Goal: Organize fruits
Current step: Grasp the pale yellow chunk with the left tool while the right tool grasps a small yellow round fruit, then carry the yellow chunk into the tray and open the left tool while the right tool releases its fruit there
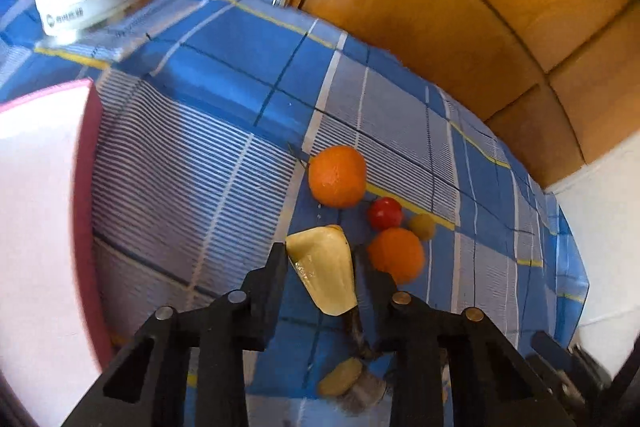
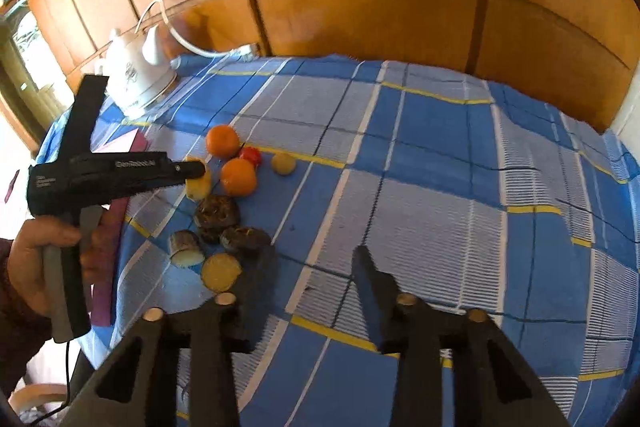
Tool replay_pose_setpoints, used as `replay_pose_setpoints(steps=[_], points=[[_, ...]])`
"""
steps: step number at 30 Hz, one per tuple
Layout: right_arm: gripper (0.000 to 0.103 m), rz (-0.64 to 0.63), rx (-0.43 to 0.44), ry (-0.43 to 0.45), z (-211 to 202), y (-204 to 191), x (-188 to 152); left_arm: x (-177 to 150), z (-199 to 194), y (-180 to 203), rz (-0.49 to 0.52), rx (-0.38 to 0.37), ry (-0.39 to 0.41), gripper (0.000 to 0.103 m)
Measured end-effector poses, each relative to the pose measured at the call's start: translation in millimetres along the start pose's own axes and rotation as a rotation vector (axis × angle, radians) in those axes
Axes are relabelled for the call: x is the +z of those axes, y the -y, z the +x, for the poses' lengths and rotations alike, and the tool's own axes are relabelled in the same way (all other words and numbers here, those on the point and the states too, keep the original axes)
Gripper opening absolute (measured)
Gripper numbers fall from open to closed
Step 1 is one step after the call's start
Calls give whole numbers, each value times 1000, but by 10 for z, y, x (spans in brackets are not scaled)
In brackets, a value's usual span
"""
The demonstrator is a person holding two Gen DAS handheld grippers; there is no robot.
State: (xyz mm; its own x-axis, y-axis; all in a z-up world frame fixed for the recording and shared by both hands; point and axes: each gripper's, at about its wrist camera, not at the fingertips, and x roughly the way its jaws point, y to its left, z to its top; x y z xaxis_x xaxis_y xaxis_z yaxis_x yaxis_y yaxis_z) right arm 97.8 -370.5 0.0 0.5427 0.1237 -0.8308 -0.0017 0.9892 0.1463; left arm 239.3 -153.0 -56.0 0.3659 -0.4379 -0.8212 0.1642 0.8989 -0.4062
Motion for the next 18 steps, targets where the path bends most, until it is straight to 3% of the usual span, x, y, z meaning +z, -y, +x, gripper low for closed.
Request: replay_pose_setpoints(steps=[8, 11, 18], points=[[36, -173, 131, -106, 174, -413, -151, -235, -472, -142, 49, -57, 46, 33], [36, -230, 132, -147, 274, -540, -233, -309, -703, -206, 86, -60, 77, 33], [36, -333, 40, -200, 485, -699, -371, -396, -1180, -649, 104, -4, 152, 33]])
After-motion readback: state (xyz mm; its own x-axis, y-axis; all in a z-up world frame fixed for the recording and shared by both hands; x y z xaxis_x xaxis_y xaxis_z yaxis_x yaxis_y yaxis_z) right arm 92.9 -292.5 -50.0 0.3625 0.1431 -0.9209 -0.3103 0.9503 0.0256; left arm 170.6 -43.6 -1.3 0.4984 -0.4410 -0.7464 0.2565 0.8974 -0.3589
